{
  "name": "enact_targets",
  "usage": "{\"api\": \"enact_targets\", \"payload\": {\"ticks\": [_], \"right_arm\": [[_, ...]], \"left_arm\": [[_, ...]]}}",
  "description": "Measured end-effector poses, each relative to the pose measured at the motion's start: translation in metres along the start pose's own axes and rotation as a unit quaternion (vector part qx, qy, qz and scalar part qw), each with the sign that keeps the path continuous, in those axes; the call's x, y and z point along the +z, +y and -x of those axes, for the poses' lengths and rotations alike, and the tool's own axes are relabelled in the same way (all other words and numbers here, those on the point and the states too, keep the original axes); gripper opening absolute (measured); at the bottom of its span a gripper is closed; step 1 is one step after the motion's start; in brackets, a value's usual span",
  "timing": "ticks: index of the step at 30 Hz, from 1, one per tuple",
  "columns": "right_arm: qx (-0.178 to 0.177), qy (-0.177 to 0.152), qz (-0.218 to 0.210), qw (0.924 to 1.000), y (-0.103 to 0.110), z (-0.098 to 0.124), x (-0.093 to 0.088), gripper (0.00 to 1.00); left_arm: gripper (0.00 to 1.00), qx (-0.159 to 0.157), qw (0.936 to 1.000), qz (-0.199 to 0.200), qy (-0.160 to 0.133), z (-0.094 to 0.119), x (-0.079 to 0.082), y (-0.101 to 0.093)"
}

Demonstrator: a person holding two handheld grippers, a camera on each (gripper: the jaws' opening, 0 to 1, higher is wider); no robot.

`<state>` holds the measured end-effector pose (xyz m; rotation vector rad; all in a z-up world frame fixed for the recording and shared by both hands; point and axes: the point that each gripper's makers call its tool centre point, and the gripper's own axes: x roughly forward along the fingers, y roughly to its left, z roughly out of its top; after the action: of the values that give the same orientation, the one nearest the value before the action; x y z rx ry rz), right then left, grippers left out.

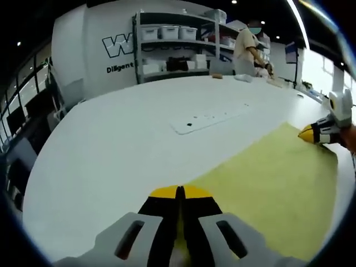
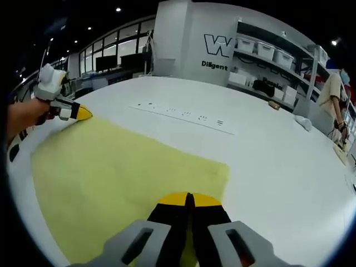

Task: Fold the garment on the visible template until the final outline fits inside the template.

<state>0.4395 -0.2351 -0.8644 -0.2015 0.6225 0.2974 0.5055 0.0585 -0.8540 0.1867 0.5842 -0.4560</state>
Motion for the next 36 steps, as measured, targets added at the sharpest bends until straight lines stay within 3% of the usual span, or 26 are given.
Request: {"api": "enact_targets", "payload": {"ticks": [6, 10, 19, 26, 36], "right_arm": [[0.000, 0.000, 0.001, 1.0000, 0.000, 0.000, 0.000, 0.00], [0.000, 0.000, 0.000, 1.0000, 0.000, 0.000, 0.000, 0.00], [0.001, 0.002, 0.000, 1.0000, 0.001, 0.001, 0.000, 0.00], [0.000, -0.001, -0.001, 1.0000, -0.001, 0.004, 0.004, 0.00], [-0.005, -0.014, -0.003, 0.9999, -0.003, 0.013, 0.016, 0.00]], "left_arm": [[0.00, 0.008, 0.9999, -0.013, 0.002, -0.002, -0.002, 0.001], [0.08, 0.022, 0.9997, -0.013, 0.000, -0.001, -0.002, 0.007], [0.06, 0.025, 0.9997, -0.006, 0.002, 0.003, -0.002, 0.013], [0.09, 0.027, 0.9993, 0.019, -0.016, 0.010, 0.006, 0.016], [0.09, 0.026, 0.9990, 0.019, -0.032, 0.029, 0.016, 0.015]]}}
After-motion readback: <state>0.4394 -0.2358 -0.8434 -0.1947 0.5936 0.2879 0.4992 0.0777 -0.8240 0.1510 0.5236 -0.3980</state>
